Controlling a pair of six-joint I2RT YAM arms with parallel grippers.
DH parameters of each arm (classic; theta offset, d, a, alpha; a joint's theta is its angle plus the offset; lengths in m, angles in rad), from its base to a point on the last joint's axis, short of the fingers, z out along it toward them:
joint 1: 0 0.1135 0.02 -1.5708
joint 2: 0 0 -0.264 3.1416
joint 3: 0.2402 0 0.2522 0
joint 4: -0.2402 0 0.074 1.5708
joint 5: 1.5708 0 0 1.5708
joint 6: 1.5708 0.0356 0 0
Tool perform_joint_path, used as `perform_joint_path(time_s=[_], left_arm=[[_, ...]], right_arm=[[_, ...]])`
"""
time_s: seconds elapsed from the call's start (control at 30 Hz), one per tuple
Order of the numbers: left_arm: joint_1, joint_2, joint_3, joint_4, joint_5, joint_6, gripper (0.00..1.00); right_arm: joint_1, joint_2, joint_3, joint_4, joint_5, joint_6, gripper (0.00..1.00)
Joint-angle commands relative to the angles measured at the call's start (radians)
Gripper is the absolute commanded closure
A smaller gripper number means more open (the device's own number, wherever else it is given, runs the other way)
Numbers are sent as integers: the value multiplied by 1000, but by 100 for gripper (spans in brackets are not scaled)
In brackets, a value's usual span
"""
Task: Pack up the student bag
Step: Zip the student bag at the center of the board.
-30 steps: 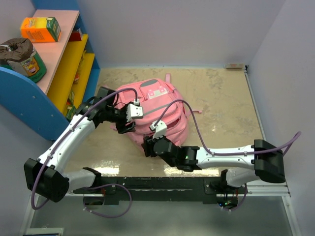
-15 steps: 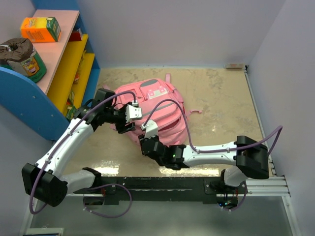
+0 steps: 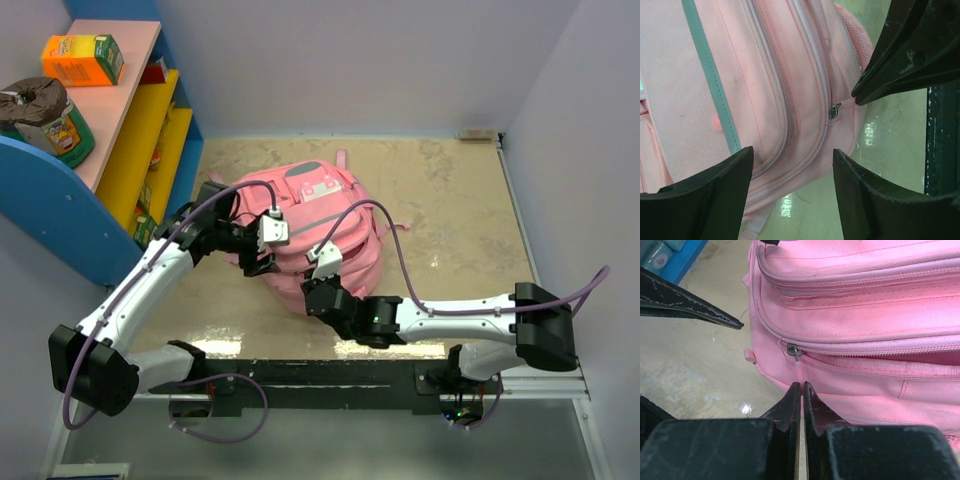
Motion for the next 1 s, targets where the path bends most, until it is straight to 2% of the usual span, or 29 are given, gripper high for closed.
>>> perform_joint_path(time_s=[0.0,0.2,0.27,0.3,0.33,0.43,0.53,0.57,0.67,0.7,0.73,0.8,0.97], left_arm=[[-22,20,-19,45,83,10,32],[-106,14,-59,74,15,0,35],[-105,2,-66,82,5,-6,35],[-105,-2,-77,85,-6,-5,35],[-105,-5,-83,88,-11,-2,36],[-105,-9,-111,92,-32,17,38],[-105,-17,-163,117,-71,41,39],[-105,-23,-175,124,-86,44,40],[-105,-32,-209,147,-101,52,43],[-106,-35,-218,160,-103,53,45],[-105,-37,-220,163,-107,55,46],[-105,-37,-227,177,-117,58,50],[-105,-38,-267,198,-144,73,53]], right_arm=[[-2,-51,-36,53,-15,49,100],[-2,-51,-41,39,-21,64,100],[-2,-53,-50,64,-12,40,80],[-2,-53,-56,76,-12,31,78],[-2,-43,-58,82,-12,21,79],[0,-20,-41,85,1,12,97],[0,-8,-29,84,1,9,100],[-2,-8,-27,82,1,8,97],[-2,-17,-45,111,-9,14,78],[-2,-19,-53,122,-16,15,62],[-2,-20,-56,136,-21,15,56],[0,-10,-47,141,-24,20,51],[1,18,-30,139,-27,31,47]])
